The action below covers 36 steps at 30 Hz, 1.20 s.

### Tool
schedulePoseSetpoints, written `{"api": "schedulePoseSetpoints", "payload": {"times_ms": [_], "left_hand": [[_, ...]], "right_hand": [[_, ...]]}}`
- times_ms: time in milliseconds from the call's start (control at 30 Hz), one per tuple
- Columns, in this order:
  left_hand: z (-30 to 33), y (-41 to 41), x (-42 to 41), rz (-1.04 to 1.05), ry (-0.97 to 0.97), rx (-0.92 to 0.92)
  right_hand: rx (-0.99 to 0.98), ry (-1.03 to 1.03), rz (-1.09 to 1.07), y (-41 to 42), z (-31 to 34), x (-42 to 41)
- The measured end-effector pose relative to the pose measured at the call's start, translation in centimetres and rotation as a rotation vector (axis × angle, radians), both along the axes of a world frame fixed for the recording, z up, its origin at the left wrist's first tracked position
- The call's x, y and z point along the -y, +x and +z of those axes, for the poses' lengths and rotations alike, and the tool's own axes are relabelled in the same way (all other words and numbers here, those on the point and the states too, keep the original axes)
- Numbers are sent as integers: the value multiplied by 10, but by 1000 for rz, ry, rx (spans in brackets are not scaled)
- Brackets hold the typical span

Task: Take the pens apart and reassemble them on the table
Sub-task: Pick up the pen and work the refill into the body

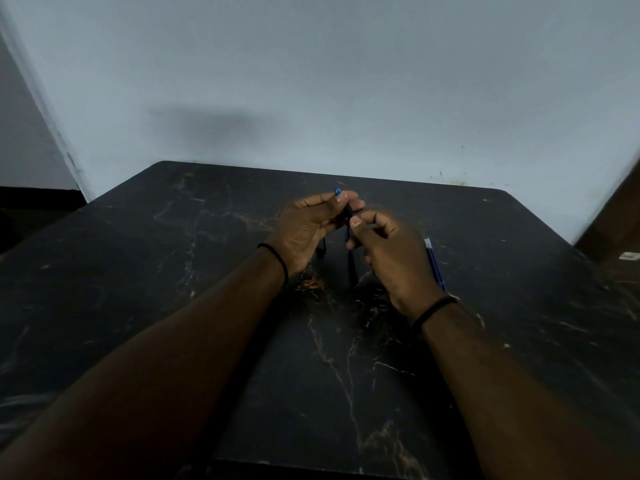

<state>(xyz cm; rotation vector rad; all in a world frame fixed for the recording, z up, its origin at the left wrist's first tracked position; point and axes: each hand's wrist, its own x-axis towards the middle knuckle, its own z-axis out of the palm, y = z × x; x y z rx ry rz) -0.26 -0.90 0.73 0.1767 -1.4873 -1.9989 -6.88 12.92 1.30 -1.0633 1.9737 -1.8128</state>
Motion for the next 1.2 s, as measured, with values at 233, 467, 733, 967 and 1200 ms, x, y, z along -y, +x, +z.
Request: {"api": "schedulePoseSetpoints", "payload": {"times_ms": [233, 467, 733, 967, 1200], "left_hand": [[-2, -1, 0, 42, -33, 37], [2, 0, 3, 138, -22, 57], [11, 7, 6, 264, 51, 40], [11, 10, 17, 472, -3, 226], [2, 14, 27, 669, -893, 926]], "right_hand": [[-160, 86, -58, -3, -2, -1], [-355, 169, -153, -7, -6, -2], [-421, 150, -160, -7, -7, -2], [-348, 125, -147, -6, -5, -3], [-336, 114, -160, -6, -6, -2]]}}
